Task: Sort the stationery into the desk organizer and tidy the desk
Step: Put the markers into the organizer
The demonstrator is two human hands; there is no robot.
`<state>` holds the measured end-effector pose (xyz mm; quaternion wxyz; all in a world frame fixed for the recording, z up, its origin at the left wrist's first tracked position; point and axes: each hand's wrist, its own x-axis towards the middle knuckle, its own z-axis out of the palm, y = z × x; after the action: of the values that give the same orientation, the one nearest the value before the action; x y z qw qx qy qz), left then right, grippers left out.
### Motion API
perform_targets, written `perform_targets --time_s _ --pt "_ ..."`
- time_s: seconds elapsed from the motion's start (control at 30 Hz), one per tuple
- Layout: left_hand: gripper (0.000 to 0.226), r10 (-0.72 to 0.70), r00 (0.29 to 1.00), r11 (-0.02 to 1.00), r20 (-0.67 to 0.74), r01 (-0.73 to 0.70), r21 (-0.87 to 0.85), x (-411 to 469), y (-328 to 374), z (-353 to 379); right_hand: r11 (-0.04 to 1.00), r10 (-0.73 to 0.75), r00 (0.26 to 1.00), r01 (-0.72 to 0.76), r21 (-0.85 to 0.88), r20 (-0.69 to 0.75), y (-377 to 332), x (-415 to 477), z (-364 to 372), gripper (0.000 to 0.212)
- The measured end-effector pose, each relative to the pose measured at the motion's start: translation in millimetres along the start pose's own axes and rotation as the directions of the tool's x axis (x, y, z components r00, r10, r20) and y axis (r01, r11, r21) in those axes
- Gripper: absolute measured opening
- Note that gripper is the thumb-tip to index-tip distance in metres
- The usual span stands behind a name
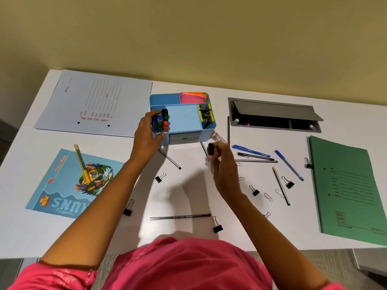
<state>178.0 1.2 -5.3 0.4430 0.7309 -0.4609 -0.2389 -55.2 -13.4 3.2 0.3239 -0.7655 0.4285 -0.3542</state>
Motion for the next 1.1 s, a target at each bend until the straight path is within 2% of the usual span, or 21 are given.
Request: perform_targets --time_s 0.1,0.17,0.33,0.4,0.53,0.77,1.0,1.1 --pt "0.065 -0.029 1.0 0.999 0.004 0.029 -0.028 -2 0 -1 0.994 0.044 0.985 -0.027 0.101 -0.168 -33 36 7 0.036" --pt "0.067 -0.068 0.998 0.997 0.006 0.068 -0.048 -3 -1 0 0.983 0.014 0.969 0.033 0.182 -0.246 -51 57 13 0.039" --pt "0.064 -0.113 0.994 0.993 0.003 0.113 -0.046 -2 1 1 0.94 0.115 0.952 -0.012 0.342 -0.283 -81 100 31 0.036" --pt "0.063 -0.111 0.994 0.993 0.0 0.111 -0.05 -2 1 0 0.943 0.086 0.954 0.014 0.332 -0.287 -88 110 38 0.037" --pt "0.062 -0.112 0.994 0.991 0.001 0.112 -0.072 -4 2 -2 0.961 -0.025 0.972 0.088 0.262 -0.235 -89 119 54 0.035" --pt "0.061 -0.147 0.989 0.985 -0.012 0.146 -0.094 -5 6 -2 0.975 -0.136 0.986 0.15 0.166 -0.091 -81 120 70 0.031" --pt "0.067 -0.199 0.98 0.972 0.01 0.198 -0.123 -7 12 -2 0.984 -0.148 0.989 0.149 0.094 -0.011 -83 124 70 0.036" --pt "0.068 -0.199 0.98 0.968 0.023 0.201 -0.148 -8 9 -1 0.987 -0.131 0.988 0.122 0.105 0.084 -79 123 72 0.036"
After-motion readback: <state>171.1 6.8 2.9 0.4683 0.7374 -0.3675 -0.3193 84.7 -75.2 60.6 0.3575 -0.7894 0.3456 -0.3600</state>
